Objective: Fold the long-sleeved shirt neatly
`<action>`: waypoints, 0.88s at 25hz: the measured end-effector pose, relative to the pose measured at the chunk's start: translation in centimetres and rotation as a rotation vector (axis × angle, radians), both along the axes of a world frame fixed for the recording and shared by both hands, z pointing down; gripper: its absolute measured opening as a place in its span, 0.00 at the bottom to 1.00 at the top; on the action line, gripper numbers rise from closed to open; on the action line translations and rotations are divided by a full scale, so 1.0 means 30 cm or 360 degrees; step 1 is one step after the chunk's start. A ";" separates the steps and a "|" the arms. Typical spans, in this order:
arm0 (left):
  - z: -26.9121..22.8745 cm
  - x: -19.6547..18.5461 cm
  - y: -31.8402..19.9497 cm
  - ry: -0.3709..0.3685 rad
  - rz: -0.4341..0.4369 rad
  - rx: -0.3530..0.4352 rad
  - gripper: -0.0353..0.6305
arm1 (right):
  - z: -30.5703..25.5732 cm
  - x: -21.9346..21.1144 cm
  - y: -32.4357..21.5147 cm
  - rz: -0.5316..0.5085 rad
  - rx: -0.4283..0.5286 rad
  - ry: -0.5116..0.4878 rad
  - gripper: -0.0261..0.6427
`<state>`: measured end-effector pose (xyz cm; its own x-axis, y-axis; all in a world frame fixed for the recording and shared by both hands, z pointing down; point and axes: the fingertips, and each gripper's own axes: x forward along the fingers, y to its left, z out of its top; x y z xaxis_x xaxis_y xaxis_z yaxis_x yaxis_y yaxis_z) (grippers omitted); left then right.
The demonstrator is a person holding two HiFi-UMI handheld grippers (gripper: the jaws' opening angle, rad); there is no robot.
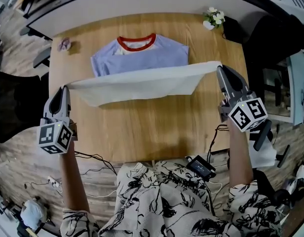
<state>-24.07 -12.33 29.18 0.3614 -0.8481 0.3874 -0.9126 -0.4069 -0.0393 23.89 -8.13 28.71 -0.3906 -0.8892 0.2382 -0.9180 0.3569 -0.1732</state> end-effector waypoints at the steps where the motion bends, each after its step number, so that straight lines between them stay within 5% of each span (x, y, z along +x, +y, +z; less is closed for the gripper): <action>1: 0.017 0.001 -0.030 0.0005 0.0019 -0.0012 0.10 | 0.018 0.002 -0.023 0.0014 -0.0018 0.0004 0.08; 22: 0.367 0.004 -0.472 0.0014 0.0136 -0.0174 0.10 | 0.333 0.012 -0.418 0.0174 -0.0195 0.0066 0.08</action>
